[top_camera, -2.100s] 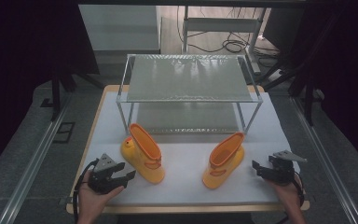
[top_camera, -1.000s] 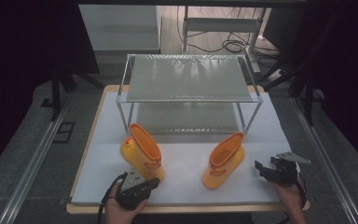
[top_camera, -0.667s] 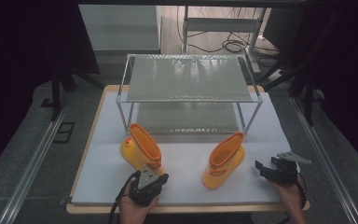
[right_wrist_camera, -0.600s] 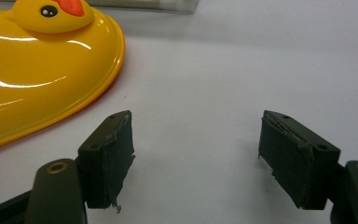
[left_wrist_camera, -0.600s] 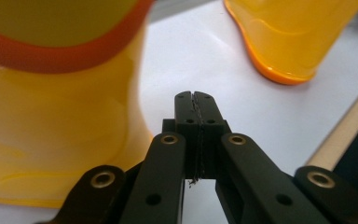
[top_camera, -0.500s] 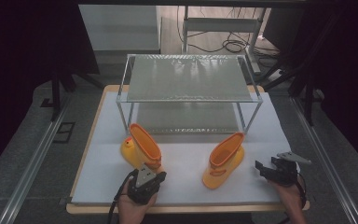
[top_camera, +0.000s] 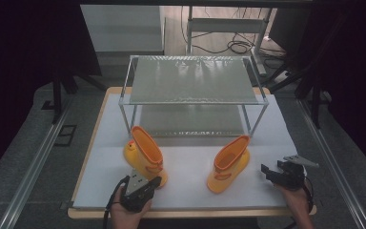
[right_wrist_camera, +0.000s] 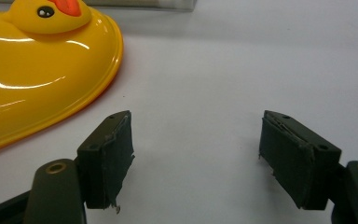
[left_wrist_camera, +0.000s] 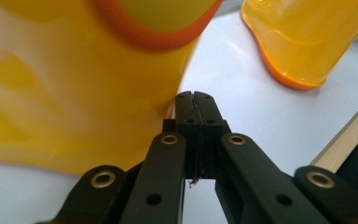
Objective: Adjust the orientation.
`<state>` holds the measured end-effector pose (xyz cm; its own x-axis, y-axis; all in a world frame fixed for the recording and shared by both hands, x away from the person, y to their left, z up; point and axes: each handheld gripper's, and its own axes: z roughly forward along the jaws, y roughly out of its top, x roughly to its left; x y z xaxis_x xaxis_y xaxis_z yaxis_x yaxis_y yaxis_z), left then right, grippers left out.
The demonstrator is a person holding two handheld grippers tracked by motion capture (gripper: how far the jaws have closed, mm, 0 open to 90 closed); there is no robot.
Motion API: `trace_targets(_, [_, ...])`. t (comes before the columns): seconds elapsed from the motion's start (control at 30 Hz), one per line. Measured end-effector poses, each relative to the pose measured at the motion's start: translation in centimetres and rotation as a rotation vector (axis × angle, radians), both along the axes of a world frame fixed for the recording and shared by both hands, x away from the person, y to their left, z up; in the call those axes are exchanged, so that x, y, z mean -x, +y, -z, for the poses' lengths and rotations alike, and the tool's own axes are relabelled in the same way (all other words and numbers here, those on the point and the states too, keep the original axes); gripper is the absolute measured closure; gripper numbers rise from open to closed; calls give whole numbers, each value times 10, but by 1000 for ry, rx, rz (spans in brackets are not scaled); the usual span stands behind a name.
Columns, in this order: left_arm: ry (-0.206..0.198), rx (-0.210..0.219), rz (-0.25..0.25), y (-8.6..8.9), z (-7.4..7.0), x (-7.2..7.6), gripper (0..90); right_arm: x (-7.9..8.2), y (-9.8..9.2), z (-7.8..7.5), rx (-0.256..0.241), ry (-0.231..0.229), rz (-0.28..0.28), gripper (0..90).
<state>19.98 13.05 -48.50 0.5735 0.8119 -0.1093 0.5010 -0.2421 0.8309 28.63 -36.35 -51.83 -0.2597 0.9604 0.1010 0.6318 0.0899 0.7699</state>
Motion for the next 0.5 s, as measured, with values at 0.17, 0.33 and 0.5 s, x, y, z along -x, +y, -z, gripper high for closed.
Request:
trace_targets(0.17, [27,56,-47,27,0,6,898,-1,0,0,0,9,-3,260])
trace_targets(0.33, [4,27,34,-6,-3,9,899,-2,1,0,9,17,0,260])
trace_targets(0.5, [-21,-4,43,-37,1,-1,899,-1,-1,0,0,15,1,261])
